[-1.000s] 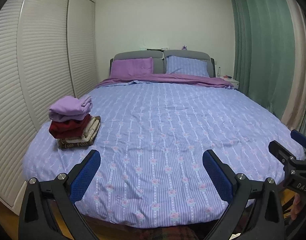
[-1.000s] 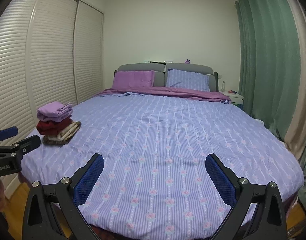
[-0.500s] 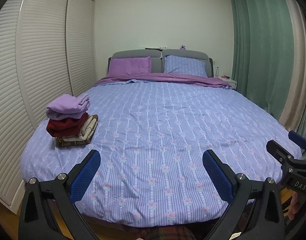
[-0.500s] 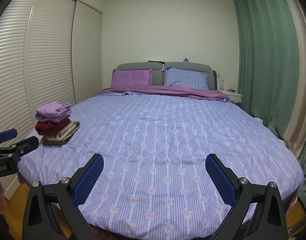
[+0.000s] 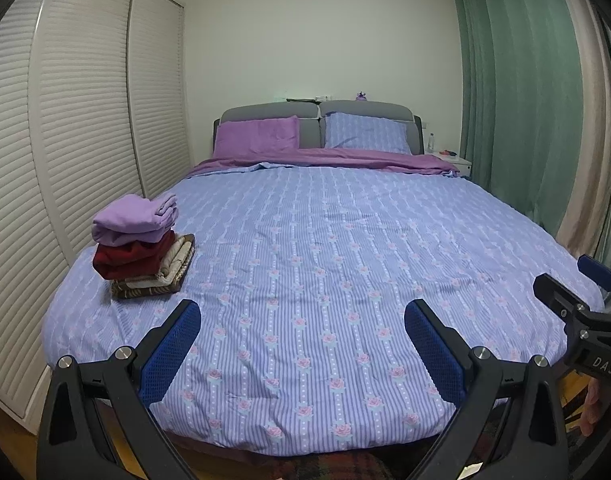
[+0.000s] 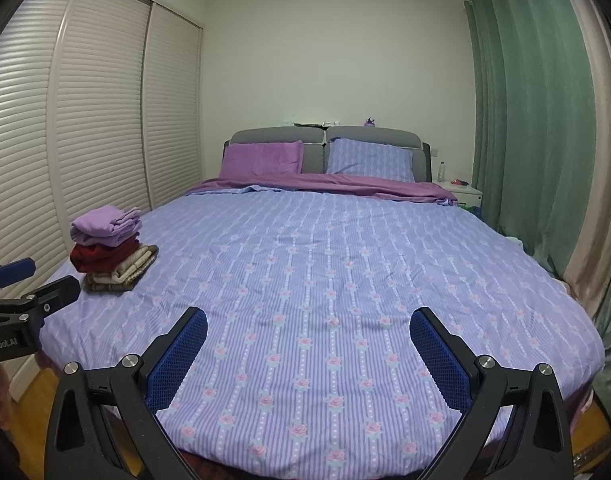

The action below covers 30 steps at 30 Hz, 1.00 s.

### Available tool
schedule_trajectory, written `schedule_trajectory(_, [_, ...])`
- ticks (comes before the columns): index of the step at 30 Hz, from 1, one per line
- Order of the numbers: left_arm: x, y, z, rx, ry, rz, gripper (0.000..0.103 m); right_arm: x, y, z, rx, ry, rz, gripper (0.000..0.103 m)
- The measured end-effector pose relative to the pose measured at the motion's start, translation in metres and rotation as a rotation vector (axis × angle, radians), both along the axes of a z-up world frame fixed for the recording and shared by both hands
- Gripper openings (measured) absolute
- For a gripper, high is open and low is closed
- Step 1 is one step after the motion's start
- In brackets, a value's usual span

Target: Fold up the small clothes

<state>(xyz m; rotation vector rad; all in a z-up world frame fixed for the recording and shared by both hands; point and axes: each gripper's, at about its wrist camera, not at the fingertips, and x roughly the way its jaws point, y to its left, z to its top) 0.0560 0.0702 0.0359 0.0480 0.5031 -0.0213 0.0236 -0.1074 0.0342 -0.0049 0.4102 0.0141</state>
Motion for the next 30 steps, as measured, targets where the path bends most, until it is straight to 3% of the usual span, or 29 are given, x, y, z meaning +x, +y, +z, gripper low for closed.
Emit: schedule_trajectory(30, [-0.0012,-0.0054,0.0016,0.017,0.001,0.000,0.103,-0.0019,-0.0069,0.0011,0.006,-0.002,0.009,0.102])
